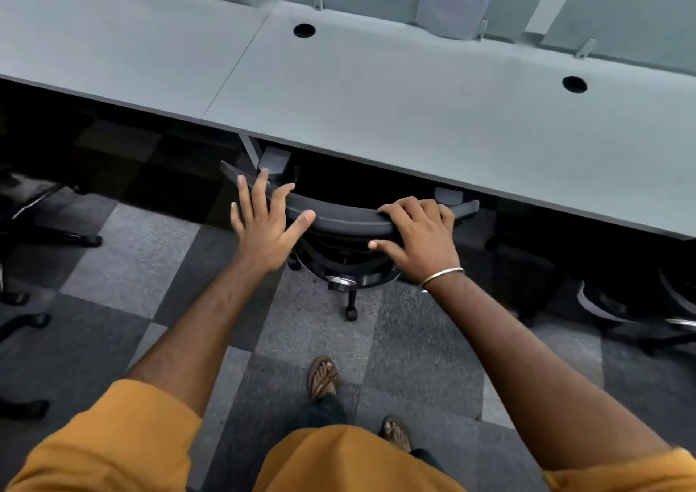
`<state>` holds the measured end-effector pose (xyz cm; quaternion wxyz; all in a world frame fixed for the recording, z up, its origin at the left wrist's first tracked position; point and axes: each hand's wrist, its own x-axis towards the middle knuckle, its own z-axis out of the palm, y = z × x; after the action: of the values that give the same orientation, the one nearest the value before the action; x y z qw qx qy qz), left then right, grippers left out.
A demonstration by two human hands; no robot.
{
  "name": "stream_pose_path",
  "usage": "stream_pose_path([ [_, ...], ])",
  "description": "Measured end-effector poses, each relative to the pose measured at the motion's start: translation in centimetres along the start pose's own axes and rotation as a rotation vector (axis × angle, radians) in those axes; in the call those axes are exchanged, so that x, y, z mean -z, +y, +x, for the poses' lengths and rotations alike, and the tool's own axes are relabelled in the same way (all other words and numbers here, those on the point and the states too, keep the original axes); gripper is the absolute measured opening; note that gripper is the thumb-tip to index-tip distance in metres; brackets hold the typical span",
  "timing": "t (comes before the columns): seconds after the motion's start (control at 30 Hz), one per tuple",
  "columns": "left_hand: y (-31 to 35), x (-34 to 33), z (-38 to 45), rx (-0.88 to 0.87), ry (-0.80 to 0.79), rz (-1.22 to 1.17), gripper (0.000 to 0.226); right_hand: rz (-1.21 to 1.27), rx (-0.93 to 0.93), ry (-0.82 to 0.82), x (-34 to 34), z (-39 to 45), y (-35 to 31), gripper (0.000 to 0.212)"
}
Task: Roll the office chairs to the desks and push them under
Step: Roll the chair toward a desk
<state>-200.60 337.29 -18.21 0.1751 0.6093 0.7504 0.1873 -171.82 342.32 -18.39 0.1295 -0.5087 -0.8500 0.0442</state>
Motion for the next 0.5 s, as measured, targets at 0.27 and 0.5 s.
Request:
stream_pose_path([
  [0.27, -3.0, 1.8, 7.8, -0.023, -0.017, -0.083, 0.062, 0.121, -0.064, 0.074, -2.2, 6.2, -1.9, 0.052],
  [0.5, -4.0, 1.0, 8.9, -0.078, 0.060, -0.181, 0.059, 0.095, -0.083, 0.067, -2.5, 7.6, -1.4, 0.056],
])
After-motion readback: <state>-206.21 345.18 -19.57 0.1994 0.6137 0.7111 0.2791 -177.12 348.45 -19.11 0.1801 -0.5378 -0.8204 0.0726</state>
